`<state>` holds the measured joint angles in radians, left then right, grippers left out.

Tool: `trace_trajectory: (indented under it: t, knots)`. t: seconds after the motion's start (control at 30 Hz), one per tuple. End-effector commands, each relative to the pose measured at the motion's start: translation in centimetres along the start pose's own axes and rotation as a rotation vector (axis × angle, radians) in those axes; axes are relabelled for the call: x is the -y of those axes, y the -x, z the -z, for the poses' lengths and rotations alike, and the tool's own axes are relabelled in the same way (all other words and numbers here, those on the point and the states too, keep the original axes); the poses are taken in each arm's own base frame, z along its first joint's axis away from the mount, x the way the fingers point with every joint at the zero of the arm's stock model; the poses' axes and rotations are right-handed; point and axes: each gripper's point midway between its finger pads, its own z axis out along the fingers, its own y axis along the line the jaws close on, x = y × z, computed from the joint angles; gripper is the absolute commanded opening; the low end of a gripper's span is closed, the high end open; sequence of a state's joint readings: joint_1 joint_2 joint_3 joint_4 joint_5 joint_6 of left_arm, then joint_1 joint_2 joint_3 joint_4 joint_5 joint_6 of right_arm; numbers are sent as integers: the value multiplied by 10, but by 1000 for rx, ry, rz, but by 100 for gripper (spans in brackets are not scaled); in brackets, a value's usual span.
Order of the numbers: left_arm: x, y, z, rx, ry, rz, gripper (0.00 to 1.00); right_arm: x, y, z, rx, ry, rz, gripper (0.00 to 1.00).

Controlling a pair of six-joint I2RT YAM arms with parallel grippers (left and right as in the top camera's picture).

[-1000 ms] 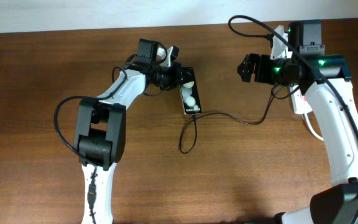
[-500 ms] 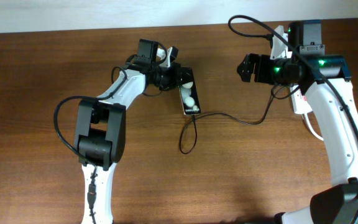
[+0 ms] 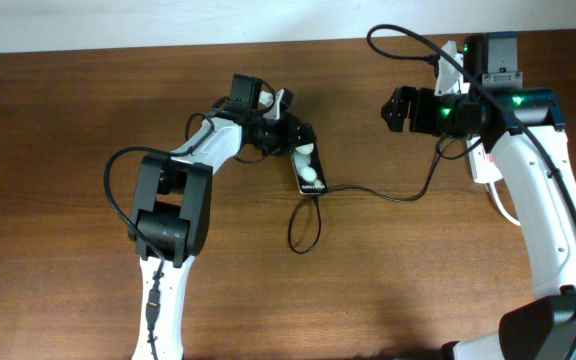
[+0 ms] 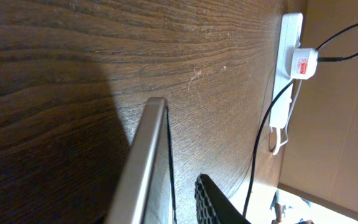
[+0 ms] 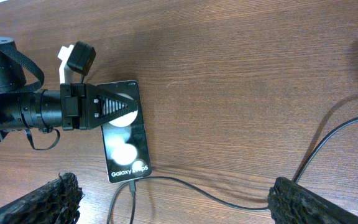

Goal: Plug charger to phone and switch on socket
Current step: 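Lower the plugged-in phone flat onto the table with the left gripper, then open the left gripper and lift it away from the phone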

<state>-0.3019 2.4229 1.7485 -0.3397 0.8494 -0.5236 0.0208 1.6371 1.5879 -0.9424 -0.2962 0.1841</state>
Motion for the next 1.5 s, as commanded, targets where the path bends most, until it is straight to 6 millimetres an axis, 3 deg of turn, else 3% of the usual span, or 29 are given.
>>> trace_trajectory:
  t: [0.0,0.07,0.13,0.17,0.23,0.53,0.6,0.73,0.9,0.97,1.1,1.2,1.27,1.47]
  knots:
    - [-1,-3,-4,-14,-15,2,27,-5,7,12,35,12,14,99]
    - [-1,-3,-4,-14,-15,5,27,-5,7,12,35,12,14,99]
    - [-1,-3,-4,-17,-13,12,43,-5,7,12,35,12,14,99]
    - [-2,-5,-4,-24,-9,25,59,-5,7,12,35,12,14,99]
    - [-3,-7,-4,-29,-6,36,99,-5,7,12,35,12,14,100]
    - [-48,-20,2,-24,238,176,99,-5,7,12,34,12,14,99]
    - [-64,-20,17,-14,396,225,99,-5,7,12,34,12,14,99]
    - [-62,-9,39,13,519,234,99,-5,7,12,34,12,14,99]
    - [-61,-4,48,33,566,229,99,-5,6,12,31,11,13,99]
    - [-46,7,57,48,568,200,99,-5,6,12,31,11,13,99]
    - [26,52,92,149,506,67,99,-5,6,12,30,11,13,99]
    - [75,61,125,177,489,-49,99,-5,6,12,30,11,13,99]
    - [92,54,146,170,515,-89,99,-5,6,12,30,11,13,99]
    - [92,35,211,203,771,-117,99,-5,6,12,30,10,13,99]
